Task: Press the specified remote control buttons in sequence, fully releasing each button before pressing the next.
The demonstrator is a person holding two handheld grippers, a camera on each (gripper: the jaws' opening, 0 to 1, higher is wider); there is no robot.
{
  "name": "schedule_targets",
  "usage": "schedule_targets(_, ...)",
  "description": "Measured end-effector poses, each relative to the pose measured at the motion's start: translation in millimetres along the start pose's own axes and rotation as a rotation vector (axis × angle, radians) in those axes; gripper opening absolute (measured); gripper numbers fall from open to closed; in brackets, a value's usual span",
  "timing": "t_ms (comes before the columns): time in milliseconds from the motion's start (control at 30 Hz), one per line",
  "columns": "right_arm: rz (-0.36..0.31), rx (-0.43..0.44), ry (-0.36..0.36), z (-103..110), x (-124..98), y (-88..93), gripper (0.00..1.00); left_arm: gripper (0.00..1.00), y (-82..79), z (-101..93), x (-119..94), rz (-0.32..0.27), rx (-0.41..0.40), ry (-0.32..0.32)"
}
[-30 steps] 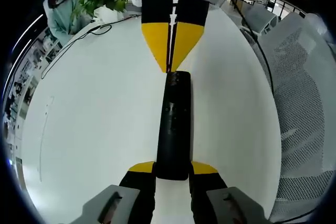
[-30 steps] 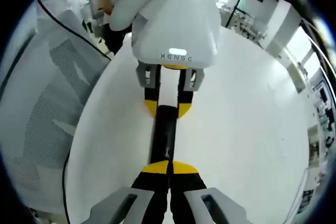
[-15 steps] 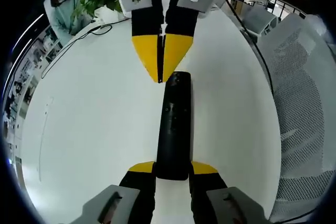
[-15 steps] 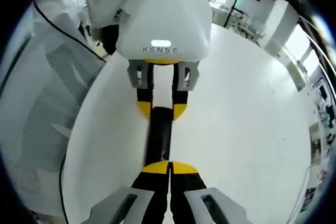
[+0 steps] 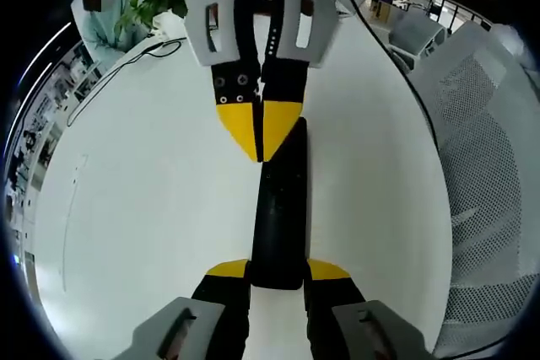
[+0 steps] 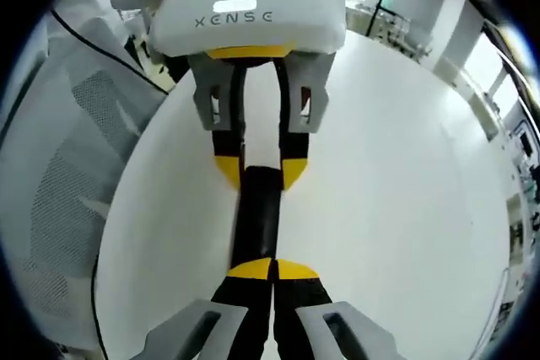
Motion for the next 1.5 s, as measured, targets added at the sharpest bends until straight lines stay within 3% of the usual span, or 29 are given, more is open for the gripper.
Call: schedule_targets(1500, 0.029, 0.006, -0.028, 1.8, 14.7, 1.7, 0.00, 0.23, 2.1, 1.0, -0.7, 0.000, -0.014, -0.002)
Point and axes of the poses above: the point that each gripper's makers call its tool centre point, and the gripper's own axes: x roughly forward along the fingers, z roughly to its left, y roughly out of its underside, the point moved 2 cm from there along -x, roughly backward along the fingers, and after that the axes turned 6 degrees about -z, right-handed, at the moved point
